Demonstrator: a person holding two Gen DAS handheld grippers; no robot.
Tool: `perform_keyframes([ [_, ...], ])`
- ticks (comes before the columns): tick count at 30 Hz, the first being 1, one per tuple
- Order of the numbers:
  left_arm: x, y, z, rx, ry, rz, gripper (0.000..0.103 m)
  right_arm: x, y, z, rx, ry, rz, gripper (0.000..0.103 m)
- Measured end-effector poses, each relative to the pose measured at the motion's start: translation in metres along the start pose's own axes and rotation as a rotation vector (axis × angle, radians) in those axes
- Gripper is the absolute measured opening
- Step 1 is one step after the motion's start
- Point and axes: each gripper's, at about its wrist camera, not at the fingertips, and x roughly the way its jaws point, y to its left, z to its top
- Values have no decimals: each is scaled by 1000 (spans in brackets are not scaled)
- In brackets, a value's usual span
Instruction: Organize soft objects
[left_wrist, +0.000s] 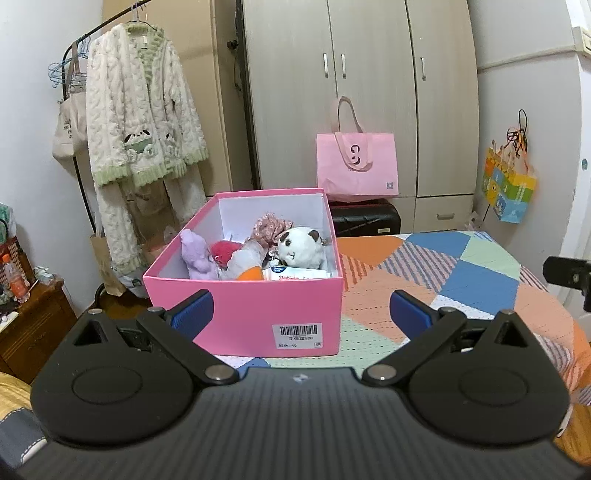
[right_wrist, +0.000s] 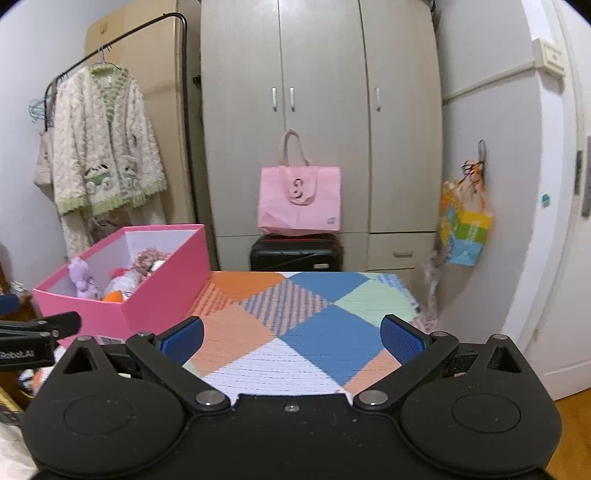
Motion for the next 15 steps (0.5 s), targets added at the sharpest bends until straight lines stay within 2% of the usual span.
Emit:
perform_keyframes([
  [4,0,0,0,13,0,8,103,-5,6,-1,-32,8,-59,103],
  [10,-1,1,0,17,13,43,103,-14,12,-2,-56,9,-51,103],
  [12,-1,1,-1,-7,15,61,103,-17,13,-2,-58,-1,-40,103],
  [15,-1,-2,-2,19,14,68,103,-19,13,-4,-33,-31,-24,103],
])
